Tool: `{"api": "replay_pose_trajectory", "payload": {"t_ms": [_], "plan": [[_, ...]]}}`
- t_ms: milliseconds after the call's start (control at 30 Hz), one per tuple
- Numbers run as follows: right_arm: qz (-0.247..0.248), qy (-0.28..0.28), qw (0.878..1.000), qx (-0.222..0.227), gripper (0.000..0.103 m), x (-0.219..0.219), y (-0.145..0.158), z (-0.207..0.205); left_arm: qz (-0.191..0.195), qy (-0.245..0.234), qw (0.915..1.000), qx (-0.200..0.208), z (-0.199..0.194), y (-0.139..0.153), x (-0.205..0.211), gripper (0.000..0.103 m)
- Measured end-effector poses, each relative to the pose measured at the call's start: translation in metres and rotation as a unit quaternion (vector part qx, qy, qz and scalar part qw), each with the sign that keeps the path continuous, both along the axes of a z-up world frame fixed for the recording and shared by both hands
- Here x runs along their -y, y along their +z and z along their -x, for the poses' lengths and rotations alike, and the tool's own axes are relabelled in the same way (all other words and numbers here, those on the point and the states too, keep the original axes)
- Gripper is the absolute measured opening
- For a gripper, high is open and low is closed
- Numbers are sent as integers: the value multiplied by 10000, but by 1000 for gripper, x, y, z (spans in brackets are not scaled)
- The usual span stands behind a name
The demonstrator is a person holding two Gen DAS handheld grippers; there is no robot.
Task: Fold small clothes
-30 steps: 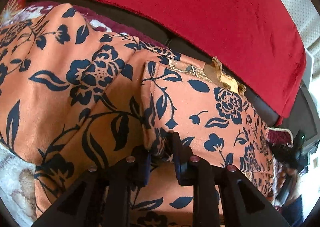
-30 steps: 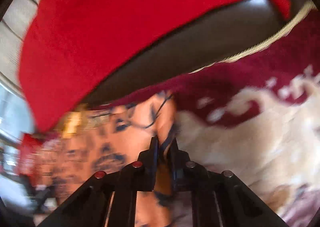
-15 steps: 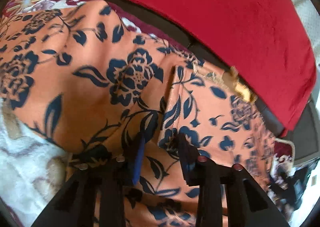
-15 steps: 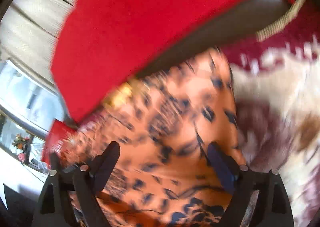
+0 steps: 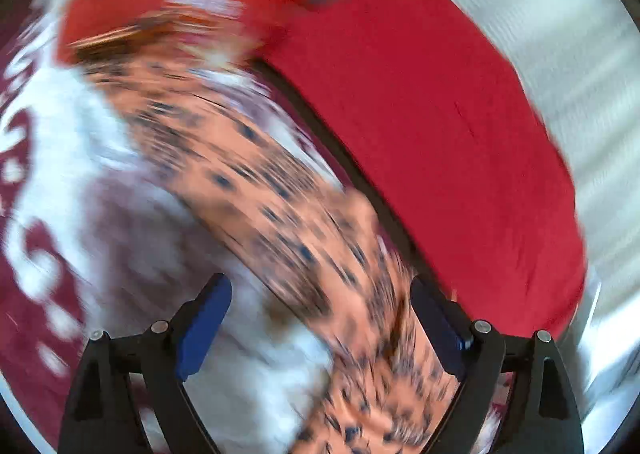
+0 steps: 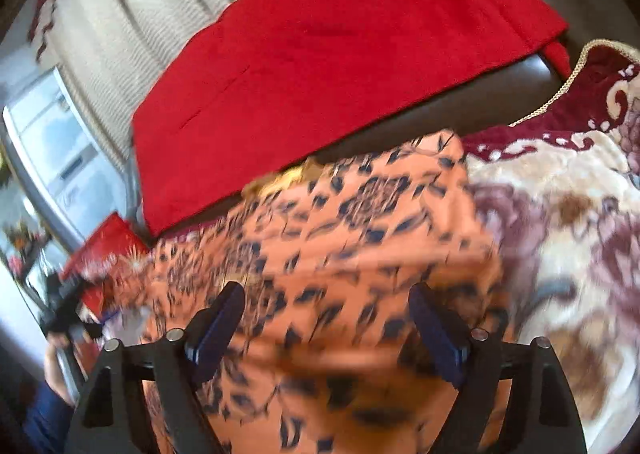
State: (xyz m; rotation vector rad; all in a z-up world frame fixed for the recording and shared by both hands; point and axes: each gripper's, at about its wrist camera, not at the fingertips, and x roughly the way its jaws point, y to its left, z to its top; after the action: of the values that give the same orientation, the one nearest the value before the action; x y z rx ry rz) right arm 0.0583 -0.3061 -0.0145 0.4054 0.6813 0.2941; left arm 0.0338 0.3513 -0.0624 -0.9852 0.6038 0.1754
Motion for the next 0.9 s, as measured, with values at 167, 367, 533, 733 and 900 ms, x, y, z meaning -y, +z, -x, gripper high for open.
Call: {"api": "replay_pose_trajectory", "payload": {"t_ms": [167, 367, 533, 733, 900], "plan": [[271, 16, 9995, -167, 86, -17, -30, 9, 1373, 1211, 9829, 182, 14, -34, -99, 90], [425, 72, 9989, -168, 89, -28, -37, 2, 1357, 1271, 9825, 101, -5, -51, -126, 90], [539, 57, 9984, -141, 91, -30, -38, 4, 1313, 1291, 9828, 162, -21, -45, -127, 90], [280, 86, 9996, -31, 91, -22, -39, 7, 737, 1304, 9872, -556, -46, -47, -122, 40], [142, 118, 9998, 36, 91, -18, -39, 8, 543, 1394, 9794, -1357, -65, -51, -122, 5]]}}
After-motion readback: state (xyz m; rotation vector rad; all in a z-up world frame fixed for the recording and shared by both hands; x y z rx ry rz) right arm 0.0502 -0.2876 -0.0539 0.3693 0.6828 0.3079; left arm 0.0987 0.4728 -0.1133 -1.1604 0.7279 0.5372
